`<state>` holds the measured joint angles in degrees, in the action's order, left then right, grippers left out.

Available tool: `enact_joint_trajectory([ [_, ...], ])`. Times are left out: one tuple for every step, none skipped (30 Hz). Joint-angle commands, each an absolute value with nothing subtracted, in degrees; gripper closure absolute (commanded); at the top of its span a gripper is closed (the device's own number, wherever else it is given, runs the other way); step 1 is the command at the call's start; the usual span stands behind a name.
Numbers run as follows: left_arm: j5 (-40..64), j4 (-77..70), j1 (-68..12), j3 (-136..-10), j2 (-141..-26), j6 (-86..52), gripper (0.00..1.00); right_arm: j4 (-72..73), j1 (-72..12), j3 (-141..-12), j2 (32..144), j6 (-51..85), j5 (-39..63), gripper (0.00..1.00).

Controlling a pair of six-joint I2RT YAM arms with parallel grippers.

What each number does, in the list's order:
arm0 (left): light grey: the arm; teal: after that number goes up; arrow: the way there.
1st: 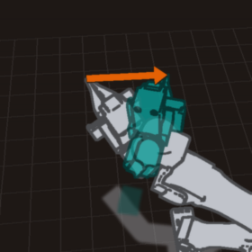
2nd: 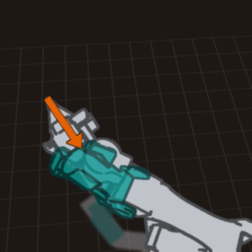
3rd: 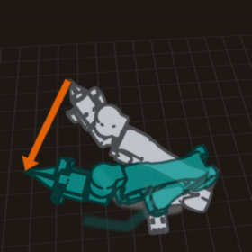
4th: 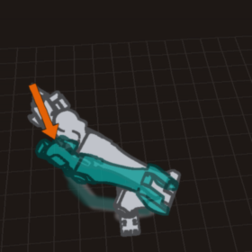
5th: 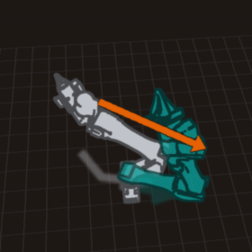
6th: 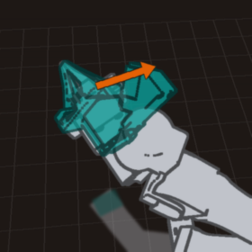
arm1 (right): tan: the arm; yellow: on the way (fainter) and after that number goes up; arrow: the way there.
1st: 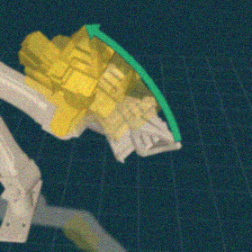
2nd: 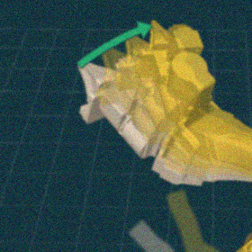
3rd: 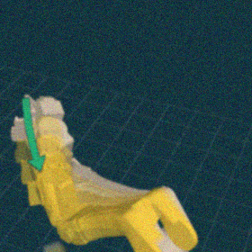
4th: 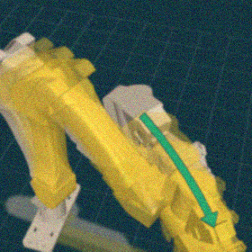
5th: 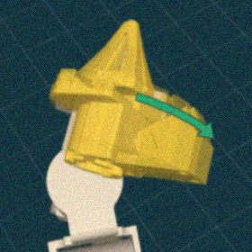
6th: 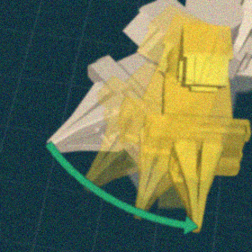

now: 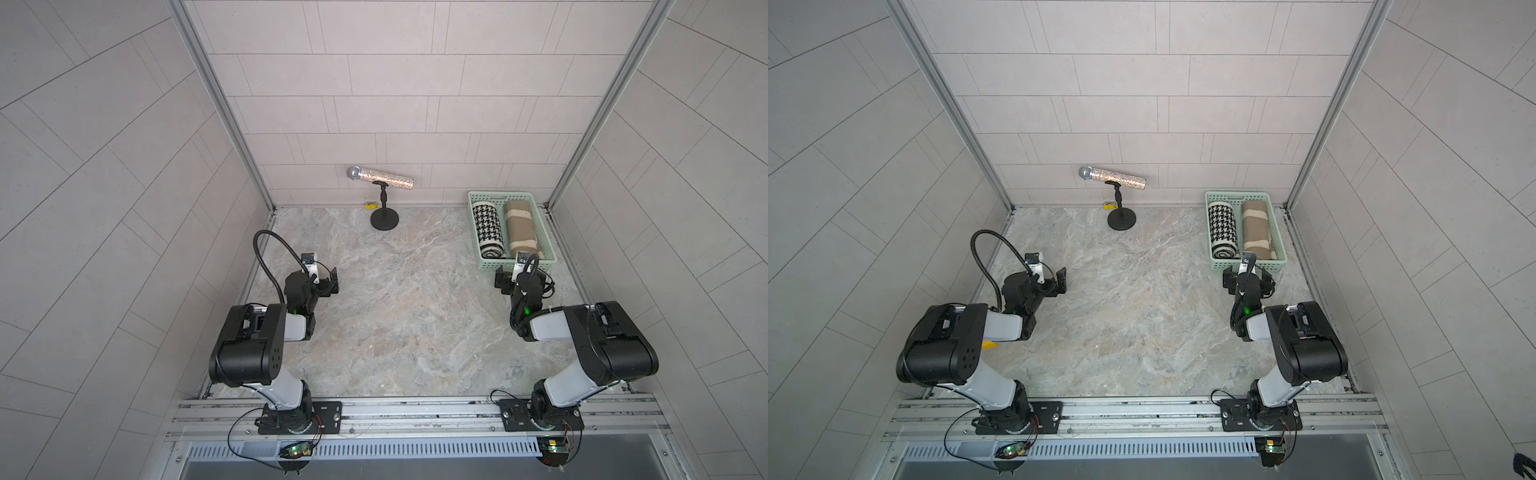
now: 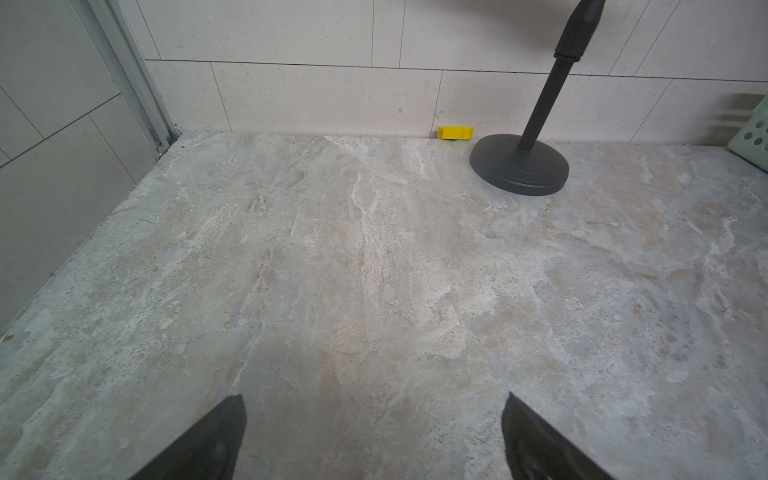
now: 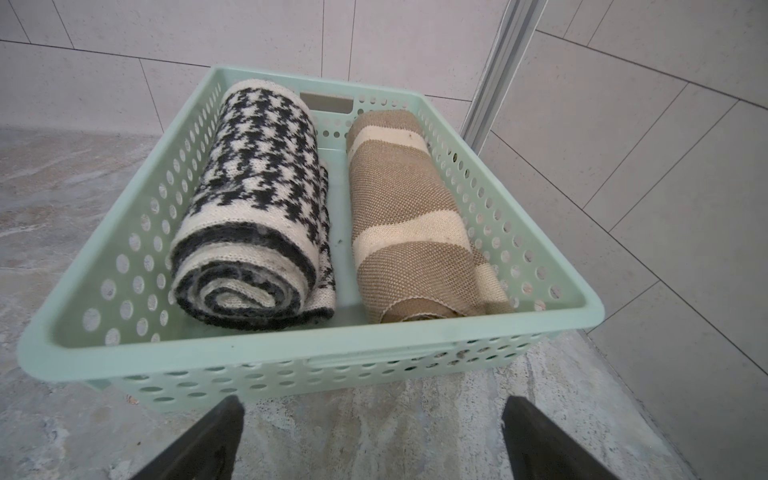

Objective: Roll up the scarf and place it into the basket
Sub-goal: Reset both arms

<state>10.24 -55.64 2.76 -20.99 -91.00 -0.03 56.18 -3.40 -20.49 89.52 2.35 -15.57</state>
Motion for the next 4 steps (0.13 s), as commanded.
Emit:
enact_joint_trajectory([
  [10.4, -55.8, 2.7, -21.6, -91.3, 0.1, 0.00, 55.8, -3.7, -20.3, 89.7, 1.8, -16.6, 0.00],
  [10.3, -55.8, 2.7, -21.6, -91.3, 0.1, 0.00, 55.8, -3.8, -20.3, 89.7, 1.8, -16.6, 0.00],
  [10.3, -56.0, 2.8, -21.5, -91.2, 0.1, 0.00, 55.8, -3.7, -20.3, 89.7, 1.8, -16.6, 0.00],
  [10.3, -56.0, 2.7, -21.4, -91.1, 0.1, 0.00, 55.8, -3.7, -20.3, 89.7, 1.8, -16.6, 0.00],
])
